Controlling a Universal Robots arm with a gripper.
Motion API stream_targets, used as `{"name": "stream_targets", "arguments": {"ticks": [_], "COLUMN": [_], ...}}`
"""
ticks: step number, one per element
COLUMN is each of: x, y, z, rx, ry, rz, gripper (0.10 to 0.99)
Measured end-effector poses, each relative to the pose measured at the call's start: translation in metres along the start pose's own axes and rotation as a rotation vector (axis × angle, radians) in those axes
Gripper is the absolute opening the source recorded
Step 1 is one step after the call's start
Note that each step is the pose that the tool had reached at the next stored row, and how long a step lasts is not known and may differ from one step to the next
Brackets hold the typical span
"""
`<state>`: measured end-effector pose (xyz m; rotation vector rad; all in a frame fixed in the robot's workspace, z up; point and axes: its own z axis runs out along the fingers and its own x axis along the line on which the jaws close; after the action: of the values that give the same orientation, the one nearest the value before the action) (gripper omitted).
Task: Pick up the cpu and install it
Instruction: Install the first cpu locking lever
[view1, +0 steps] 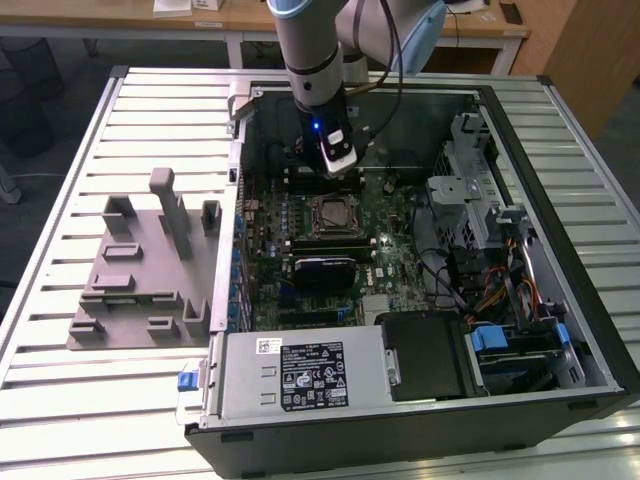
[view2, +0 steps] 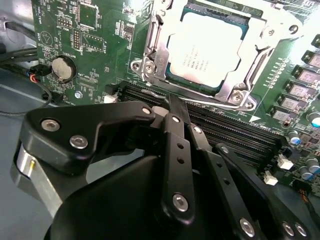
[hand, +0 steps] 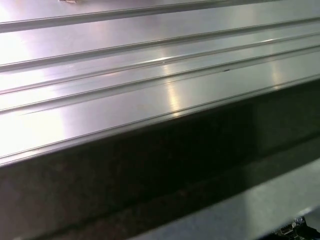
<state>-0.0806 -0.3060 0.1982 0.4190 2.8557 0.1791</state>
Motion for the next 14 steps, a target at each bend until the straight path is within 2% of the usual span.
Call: {"name": "stream_targets", "arguments": {"ticks": [2, 14], "x": [0.0, 0.0009], "y": [0.0, -0.0007], "z": [0.0001, 0.004], "rx": [-0.001, 0.001], "ry": [-0.0034, -0.0054], "rz": [0.0, -0.001], "gripper": [0.106, 0.106]}}
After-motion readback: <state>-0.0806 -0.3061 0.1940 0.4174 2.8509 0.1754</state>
